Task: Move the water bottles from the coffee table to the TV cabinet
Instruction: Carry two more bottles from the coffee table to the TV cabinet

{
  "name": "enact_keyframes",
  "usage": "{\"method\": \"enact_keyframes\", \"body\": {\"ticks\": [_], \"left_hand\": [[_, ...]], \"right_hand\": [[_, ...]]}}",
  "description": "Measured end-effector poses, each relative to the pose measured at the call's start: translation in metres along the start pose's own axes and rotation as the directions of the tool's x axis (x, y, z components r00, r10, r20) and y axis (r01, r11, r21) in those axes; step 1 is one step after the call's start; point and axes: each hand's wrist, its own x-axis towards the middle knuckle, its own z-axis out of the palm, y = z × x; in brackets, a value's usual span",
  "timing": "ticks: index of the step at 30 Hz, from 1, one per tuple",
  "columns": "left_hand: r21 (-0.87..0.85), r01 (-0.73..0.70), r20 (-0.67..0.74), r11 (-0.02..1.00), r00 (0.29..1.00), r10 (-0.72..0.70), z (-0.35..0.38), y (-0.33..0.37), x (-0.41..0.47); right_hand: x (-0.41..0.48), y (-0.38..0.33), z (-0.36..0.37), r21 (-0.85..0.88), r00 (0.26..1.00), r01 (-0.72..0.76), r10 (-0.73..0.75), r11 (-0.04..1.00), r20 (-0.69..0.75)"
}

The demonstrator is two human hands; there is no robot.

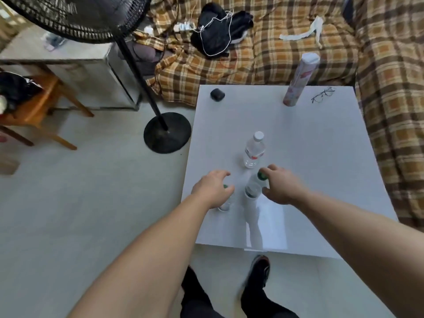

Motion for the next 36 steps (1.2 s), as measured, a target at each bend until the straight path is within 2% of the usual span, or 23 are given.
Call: {"method": "enact_keyframes", "body": {"ticks": [4, 7, 10, 14, 19, 24, 27, 36], "left_hand": [[0.072, 0.058, 0.141, 0.996, 0.988, -0.068, 0.022, 0.005, -0.003], [0.089, 0.088, 0.181, 0.992, 0.978, -0.103, 0.032, 0.005, -0.002], [0.105, 0.077, 0.122, 0.992, 0.988, -0.090, 0.037, 0.006, -0.004], [0.097, 0.068, 0.026, 0.993, 0.997, -0.070, 0.038, 0.007, -0.003], [0.144, 0.047, 0.013, 0.988, 0.999, -0.049, 0.040, 0.005, 0.000], [0.113, 0.051, -0.017, 0.992, 0.999, -0.050, 0.043, 0.001, 0.006], [0.109, 0.004, -0.013, 0.994, 1.000, -0.003, 0.042, 0.010, 0.013], [0.253, -0.201, 0.130, 0.946, 0.976, 0.172, 0.009, 0.060, 0.038]], "right_hand": [[0.009, 0.006, 0.013, 0.004, 0.998, 0.051, -0.051, 0.999, 0.022], [0.019, 0.004, 0.019, -0.006, 0.996, 0.087, -0.086, 0.996, 0.030], [0.023, 0.005, 0.027, 0.023, 0.995, 0.096, -0.097, 0.995, 0.030], [0.022, 0.008, 0.035, 0.098, 0.994, 0.095, -0.090, 0.991, -0.055], [0.019, 0.014, 0.034, 0.130, 0.994, 0.094, -0.086, 0.987, -0.068], [0.015, 0.028, 0.033, 0.153, 0.998, 0.048, -0.040, 0.987, -0.050], [0.008, 0.038, 0.031, 0.151, 0.999, 0.019, -0.012, 0.988, -0.046], [-0.031, 0.073, 0.002, 0.251, 0.968, -0.171, 0.210, 0.953, -0.138]]}}
